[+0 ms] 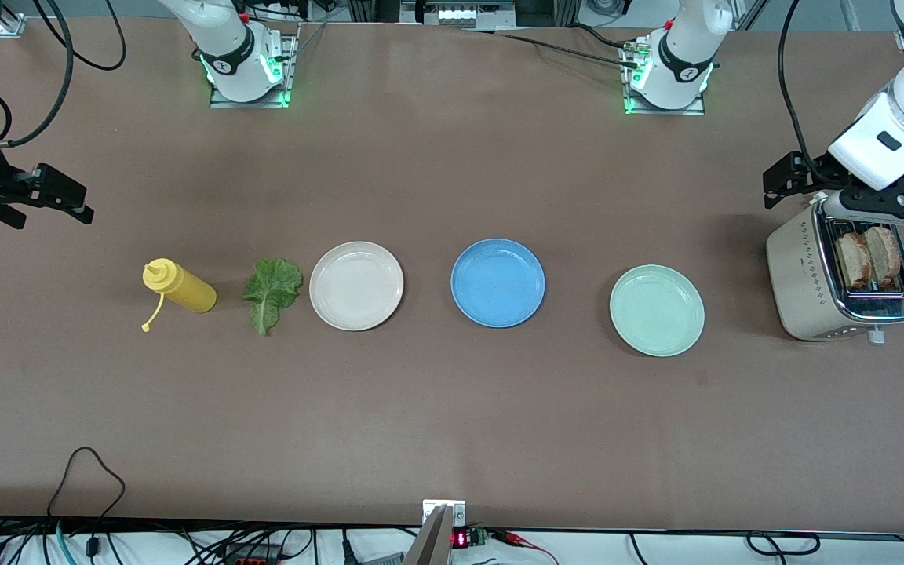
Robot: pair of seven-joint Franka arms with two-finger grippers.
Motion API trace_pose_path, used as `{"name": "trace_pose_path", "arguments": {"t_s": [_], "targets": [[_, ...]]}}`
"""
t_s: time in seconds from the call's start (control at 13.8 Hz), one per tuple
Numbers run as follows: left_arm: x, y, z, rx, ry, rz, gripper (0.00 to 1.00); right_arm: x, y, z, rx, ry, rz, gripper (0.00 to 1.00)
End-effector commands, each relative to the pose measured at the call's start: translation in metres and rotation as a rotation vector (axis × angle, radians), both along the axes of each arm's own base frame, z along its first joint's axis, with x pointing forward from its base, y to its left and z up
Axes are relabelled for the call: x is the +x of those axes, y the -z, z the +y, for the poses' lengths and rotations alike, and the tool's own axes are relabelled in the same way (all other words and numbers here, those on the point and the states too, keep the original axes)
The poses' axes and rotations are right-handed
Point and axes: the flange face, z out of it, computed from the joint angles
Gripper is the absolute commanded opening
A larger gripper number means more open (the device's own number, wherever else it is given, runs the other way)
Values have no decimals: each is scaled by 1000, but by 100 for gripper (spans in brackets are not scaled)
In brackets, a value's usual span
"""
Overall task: Make sandwich in blue plate with both arms
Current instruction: 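Move the right gripper toward the lettuce while the left gripper reaches the toaster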
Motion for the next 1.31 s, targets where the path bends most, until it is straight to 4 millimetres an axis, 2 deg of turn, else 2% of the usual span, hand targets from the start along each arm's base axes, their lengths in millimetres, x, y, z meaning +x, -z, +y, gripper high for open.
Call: {"name": "trace_pose_path", "arguments": {"t_s": [0.0,0.65,0.87,1.02,1.23], "targets": [[-4,-7,1,-9,15,-4,100,0,-3,-2,-7,-6,6,100],[0,-2,5,-13,-5,21,100,0,-3,-2,-7,0,6,100],[-1,5,5,-9,-8,83,100,4,6,-5,-5,-11,22,100],[9,15,10,-3,-17,136,100,5,10,-6,-5,-10,28,100],[32,49,25,31,-32,210,100,10,18,-6,-4,-11,36,100]]}}
